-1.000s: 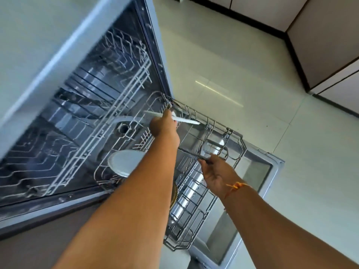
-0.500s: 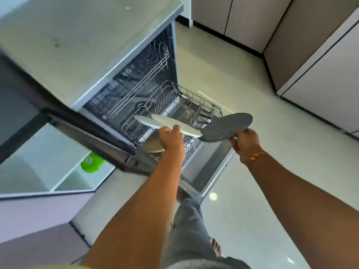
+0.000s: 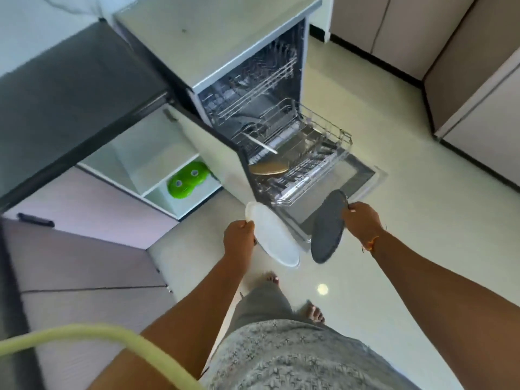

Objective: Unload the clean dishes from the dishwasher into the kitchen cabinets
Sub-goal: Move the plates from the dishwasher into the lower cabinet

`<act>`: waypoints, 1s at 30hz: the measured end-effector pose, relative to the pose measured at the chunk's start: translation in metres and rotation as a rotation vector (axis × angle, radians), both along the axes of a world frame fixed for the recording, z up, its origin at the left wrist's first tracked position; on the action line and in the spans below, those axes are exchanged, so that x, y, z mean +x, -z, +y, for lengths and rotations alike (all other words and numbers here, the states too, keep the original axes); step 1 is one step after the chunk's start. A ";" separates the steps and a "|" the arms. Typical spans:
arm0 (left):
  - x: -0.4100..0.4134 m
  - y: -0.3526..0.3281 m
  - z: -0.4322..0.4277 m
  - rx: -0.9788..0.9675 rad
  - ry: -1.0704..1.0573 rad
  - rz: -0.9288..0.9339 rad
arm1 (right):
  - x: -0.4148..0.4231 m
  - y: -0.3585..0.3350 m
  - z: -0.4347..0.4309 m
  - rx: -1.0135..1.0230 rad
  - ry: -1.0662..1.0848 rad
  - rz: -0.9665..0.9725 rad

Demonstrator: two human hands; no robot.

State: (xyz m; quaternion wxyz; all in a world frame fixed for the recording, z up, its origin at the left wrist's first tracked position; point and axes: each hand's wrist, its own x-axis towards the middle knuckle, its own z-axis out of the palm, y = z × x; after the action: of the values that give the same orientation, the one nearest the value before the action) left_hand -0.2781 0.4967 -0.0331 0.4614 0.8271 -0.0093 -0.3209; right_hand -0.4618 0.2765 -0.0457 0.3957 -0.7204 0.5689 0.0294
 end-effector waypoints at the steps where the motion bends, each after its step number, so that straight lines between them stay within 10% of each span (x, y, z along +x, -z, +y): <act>1: 0.007 -0.001 0.019 -0.015 -0.079 0.033 | 0.005 0.002 0.013 0.023 -0.048 0.034; 10: 0.128 -0.009 0.134 -0.370 -0.842 0.269 | 0.144 0.015 0.112 0.456 0.051 -0.272; 22: 0.355 0.072 0.121 -0.586 -1.024 0.474 | 0.422 0.060 0.153 0.839 0.638 -0.555; 30: 0.445 0.190 0.103 -0.656 -1.068 0.541 | 0.539 0.156 0.152 0.934 0.667 -0.662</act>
State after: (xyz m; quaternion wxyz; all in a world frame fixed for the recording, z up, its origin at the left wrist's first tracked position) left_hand 0.1674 0.5998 -0.2229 0.7694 0.4263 0.4191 -0.2249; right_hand 0.0769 0.4282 -0.2020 0.8082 -0.2293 0.5373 -0.0741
